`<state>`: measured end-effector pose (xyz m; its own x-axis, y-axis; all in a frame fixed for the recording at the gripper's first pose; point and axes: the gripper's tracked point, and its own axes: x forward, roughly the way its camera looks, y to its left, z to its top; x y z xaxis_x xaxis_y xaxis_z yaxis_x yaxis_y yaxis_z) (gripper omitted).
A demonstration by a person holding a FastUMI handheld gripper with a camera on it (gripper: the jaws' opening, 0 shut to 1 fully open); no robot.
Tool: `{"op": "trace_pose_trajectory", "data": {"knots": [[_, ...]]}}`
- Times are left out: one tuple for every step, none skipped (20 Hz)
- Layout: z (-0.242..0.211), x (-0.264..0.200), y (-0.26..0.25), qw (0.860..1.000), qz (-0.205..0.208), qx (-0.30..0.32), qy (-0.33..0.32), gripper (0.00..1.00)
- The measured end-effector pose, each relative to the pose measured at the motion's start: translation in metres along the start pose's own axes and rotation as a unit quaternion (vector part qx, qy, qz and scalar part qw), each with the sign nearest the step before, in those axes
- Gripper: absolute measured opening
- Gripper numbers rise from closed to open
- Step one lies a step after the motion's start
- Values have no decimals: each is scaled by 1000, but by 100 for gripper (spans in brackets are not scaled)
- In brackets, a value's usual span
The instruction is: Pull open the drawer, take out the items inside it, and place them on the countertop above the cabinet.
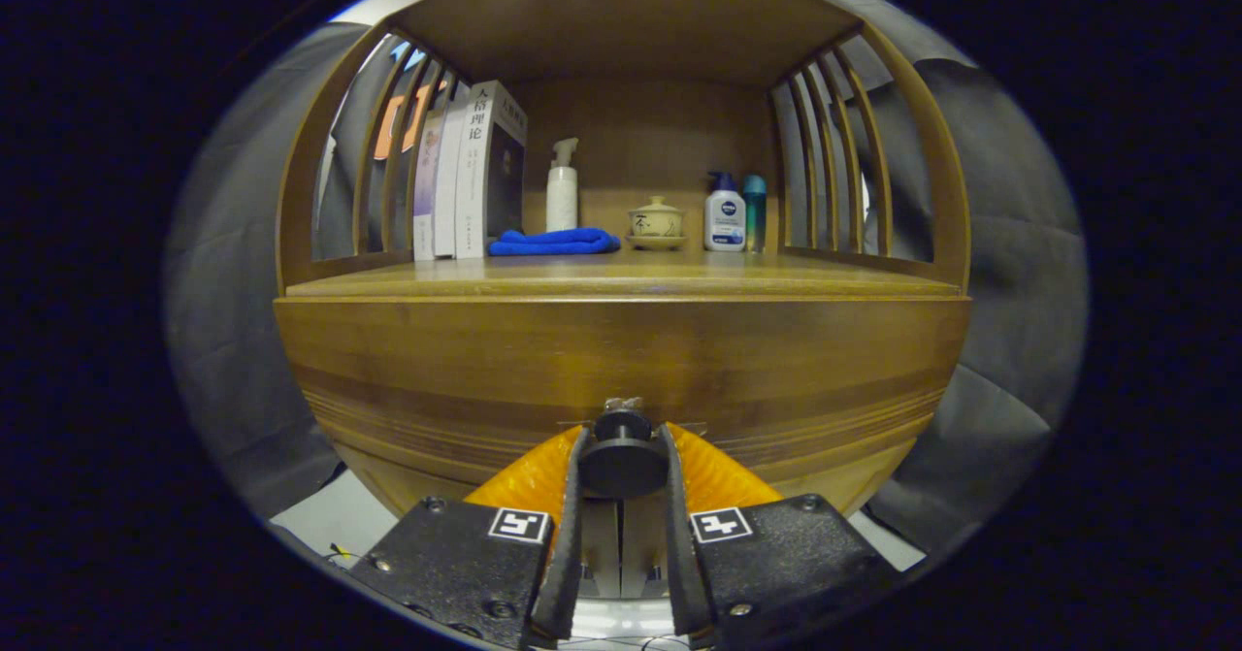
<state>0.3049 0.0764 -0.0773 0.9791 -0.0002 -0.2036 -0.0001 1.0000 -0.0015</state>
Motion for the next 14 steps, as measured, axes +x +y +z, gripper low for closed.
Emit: {"op": "trace_pose_trajectory", "data": {"knots": [[0,0,0,1000,1,-3,4,39],[-1,-2,0,1000,0,-6,6,37],[-1,-3,-1,1000,-1,-9,5,36],[-2,-7,0,1000,-1,-10,6,36],[-3,-12,0,1000,-2,-8,7,36],[-6,-18,0,1000,-1,-8,7,36],[-7,-23,0,1000,-1,-11,7,36],[-9,-27,-1,1000,-2,-13,6,36],[-10,-33,-1,1000,-2,-12,6,36],[-12,-39,-1,1000,-2,-11,5,36],[-13,-46,0,1000,-1,-12,4,36],[-16,-52,0,1000,-2,-18,3,36],[-18,-59,-2,1000,-4,-27,1,36],[-20,-67,-2,1000,-4,-26,0,36]]}}
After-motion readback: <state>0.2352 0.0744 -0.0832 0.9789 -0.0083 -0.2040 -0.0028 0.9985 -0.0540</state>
